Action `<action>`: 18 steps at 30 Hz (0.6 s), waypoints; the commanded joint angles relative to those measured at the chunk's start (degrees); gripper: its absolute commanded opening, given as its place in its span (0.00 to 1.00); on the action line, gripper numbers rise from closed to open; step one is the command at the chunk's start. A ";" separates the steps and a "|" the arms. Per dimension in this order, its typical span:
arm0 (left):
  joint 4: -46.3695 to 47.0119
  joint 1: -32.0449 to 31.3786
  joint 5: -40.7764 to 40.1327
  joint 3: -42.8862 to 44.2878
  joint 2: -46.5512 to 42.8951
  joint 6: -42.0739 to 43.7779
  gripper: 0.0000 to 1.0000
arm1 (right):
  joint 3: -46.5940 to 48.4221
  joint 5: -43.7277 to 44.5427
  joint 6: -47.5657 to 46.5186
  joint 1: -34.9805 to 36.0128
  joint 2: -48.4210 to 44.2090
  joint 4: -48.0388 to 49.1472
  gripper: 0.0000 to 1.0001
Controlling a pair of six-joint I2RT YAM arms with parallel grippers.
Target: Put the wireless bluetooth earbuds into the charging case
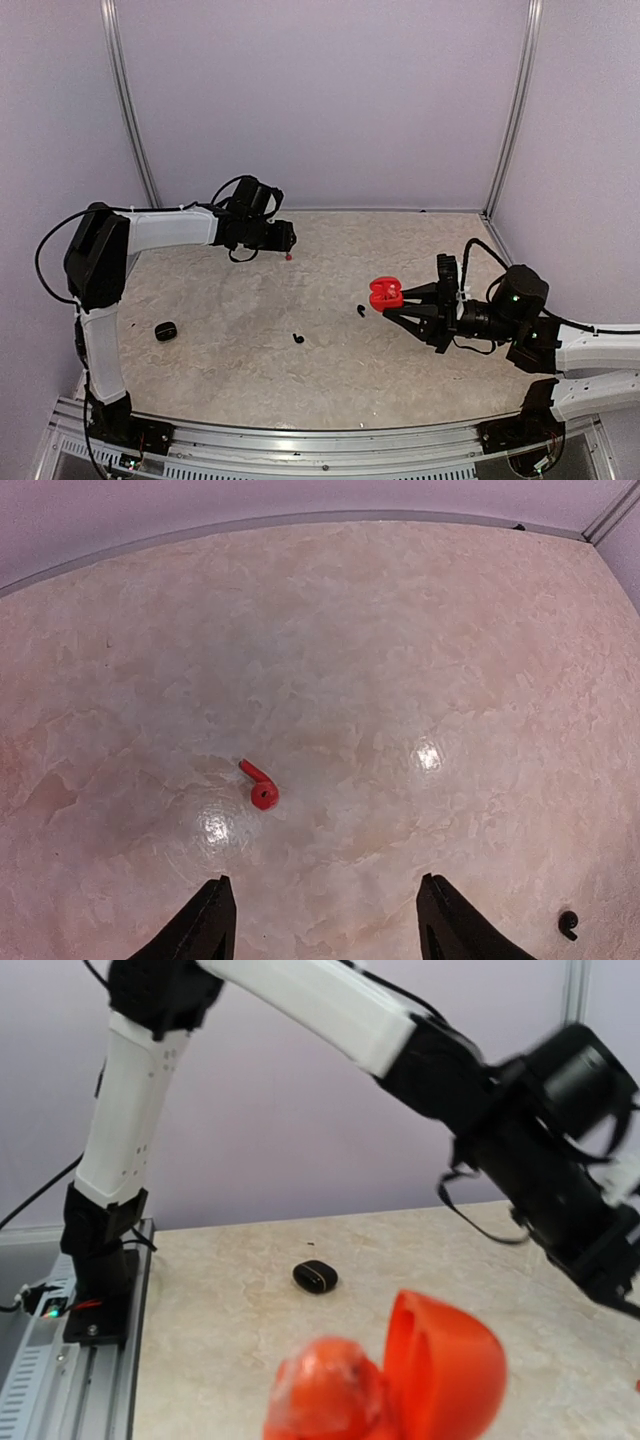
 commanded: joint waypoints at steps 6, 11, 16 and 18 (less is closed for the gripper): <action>-4.82 0.64 -1.36 10.98 13.22 1.28 0.62 | -0.71 0.49 0.44 -1.18 0.03 0.79 0.00; -5.22 0.87 -1.92 15.22 17.97 1.53 0.58 | -0.69 0.32 0.47 -1.27 0.55 1.07 0.00; -7.74 1.26 -3.09 21.49 23.04 2.01 0.56 | -0.51 0.34 0.39 -1.34 0.73 1.13 0.00; -9.15 1.43 -3.55 24.04 25.25 2.27 0.54 | -0.43 0.53 0.28 -1.36 0.81 1.01 0.00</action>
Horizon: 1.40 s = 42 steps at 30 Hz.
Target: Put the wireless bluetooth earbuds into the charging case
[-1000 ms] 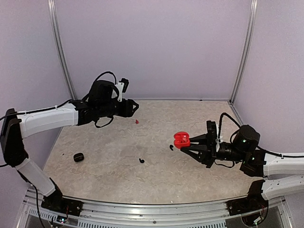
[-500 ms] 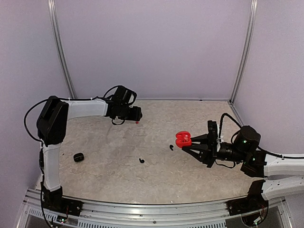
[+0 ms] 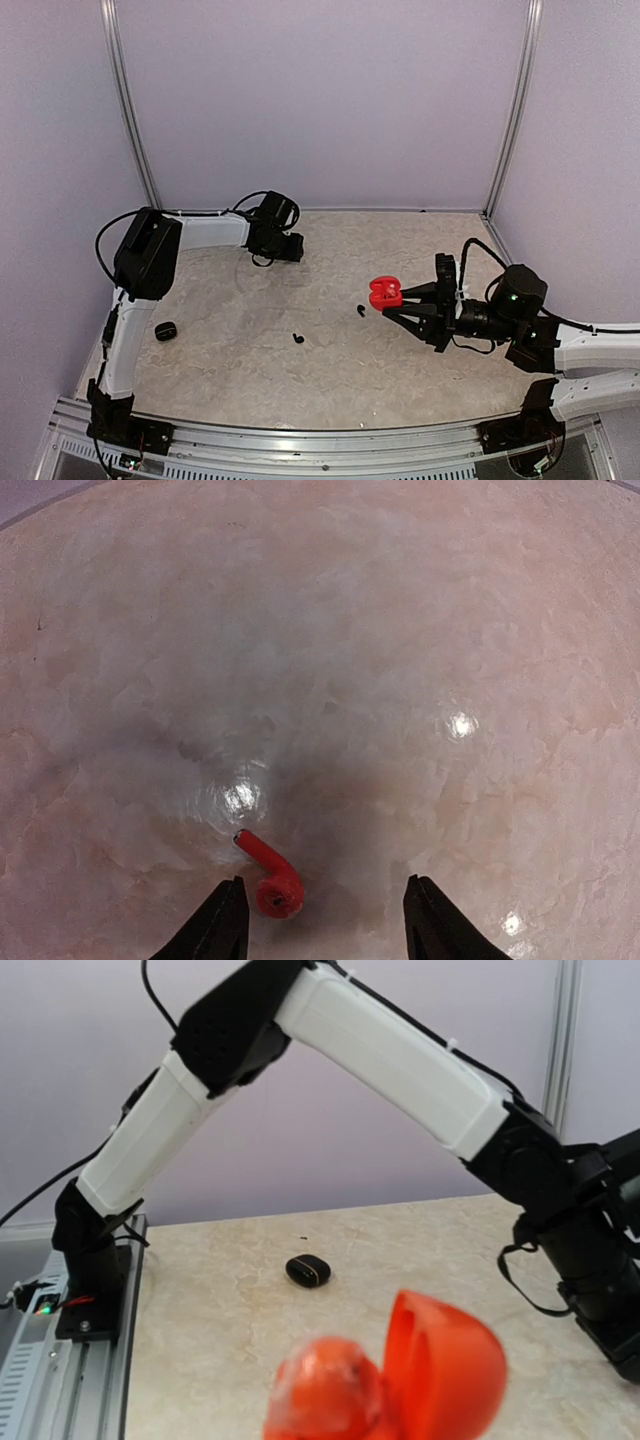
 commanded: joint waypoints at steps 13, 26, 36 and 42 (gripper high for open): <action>-7.02 1.64 -2.67 8.98 8.41 1.90 0.26 | -0.14 0.75 0.08 -0.80 0.58 1.08 0.00; -1.82 0.81 -3.36 -18.69 -8.86 -2.51 0.08 | -0.40 0.14 0.60 -0.75 -1.51 0.37 0.00; -1.34 -10.30 -7.29 -52.04 -35.59 -19.13 0.08 | -1.27 -0.92 1.39 -0.77 -2.64 1.38 0.00; -1.79 -19.57 -6.90 -57.97 -43.59 -30.73 0.12 | -1.89 -0.84 1.20 -0.71 -3.32 1.25 0.00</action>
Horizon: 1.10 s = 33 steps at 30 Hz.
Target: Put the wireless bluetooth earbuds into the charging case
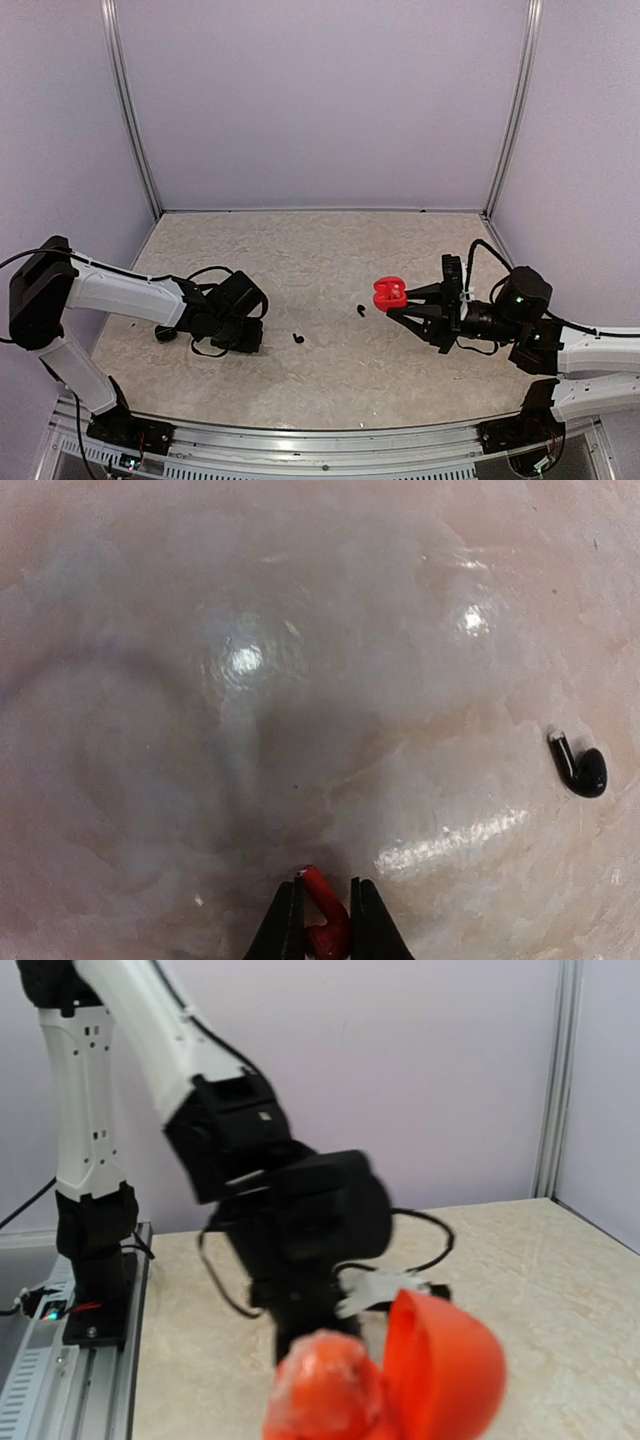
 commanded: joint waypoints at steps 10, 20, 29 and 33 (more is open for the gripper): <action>-2.58 -4.94 0.58 2.52 -1.01 -12.30 0.42 | -1.27 -0.11 0.12 -0.40 -2.51 0.49 0.00; -6.00 -5.71 2.91 1.07 -6.49 -9.60 0.48 | -1.93 0.08 0.04 -0.39 -3.76 -0.04 0.00; -8.95 -1.86 7.95 4.40 -9.97 6.37 0.51 | -1.79 -0.82 0.04 -0.44 -3.93 -0.02 0.00; -10.38 -1.63 9.19 3.27 -10.02 5.43 0.46 | -2.00 -0.05 0.14 -0.41 -5.24 -0.96 0.00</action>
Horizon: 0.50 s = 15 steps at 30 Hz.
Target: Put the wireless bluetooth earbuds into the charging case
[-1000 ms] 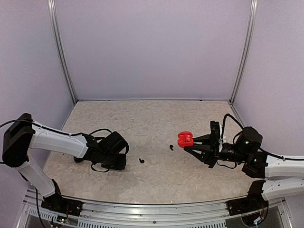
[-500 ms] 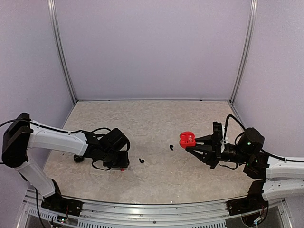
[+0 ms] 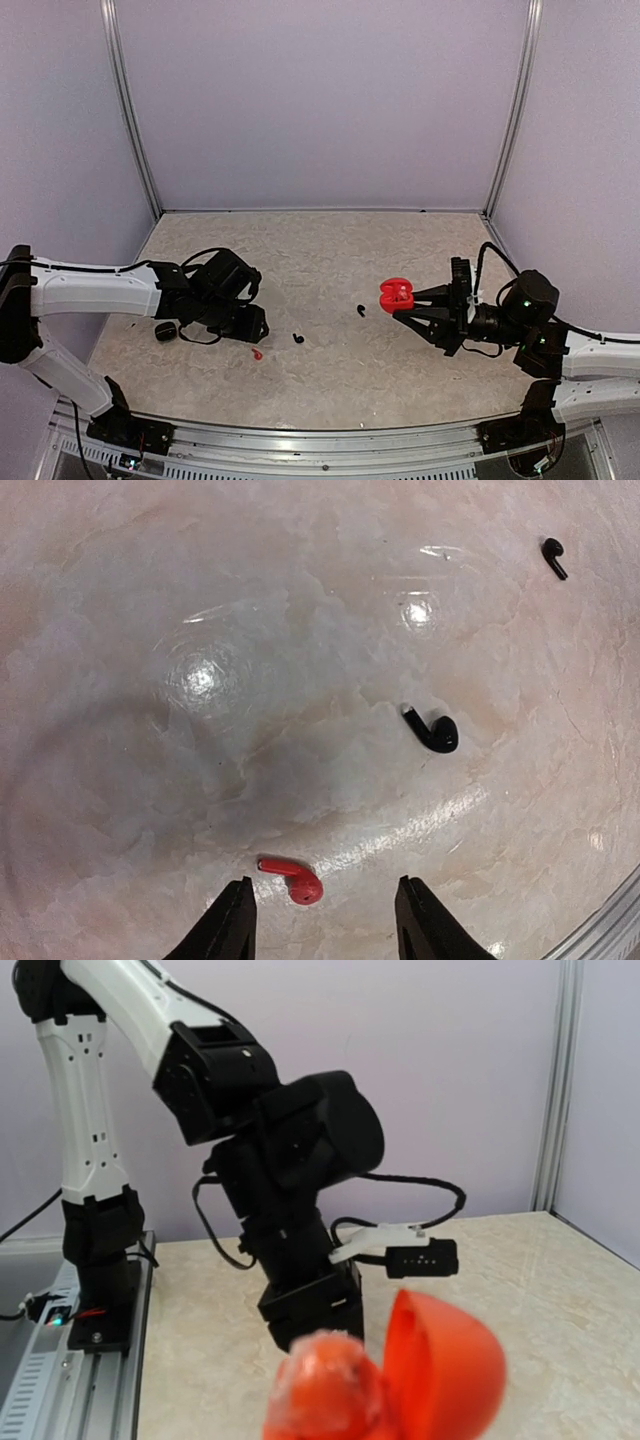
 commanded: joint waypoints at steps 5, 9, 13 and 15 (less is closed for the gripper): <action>-2.52 0.56 5.22 -4.79 -3.01 -1.39 0.24 | -0.57 0.10 0.53 -0.39 -1.64 -0.47 0.00; -1.17 0.21 5.88 -8.02 -3.29 -3.41 0.17 | -0.57 0.17 0.49 -0.40 -1.86 -0.67 0.00; 1.39 -0.15 5.66 -9.74 -2.44 -3.88 0.12 | -0.61 0.28 0.49 -0.40 -1.89 -0.81 0.00; 3.11 -0.35 6.04 -10.28 -1.68 -4.03 0.10 | -0.66 0.34 0.58 -0.39 -1.73 -0.81 0.00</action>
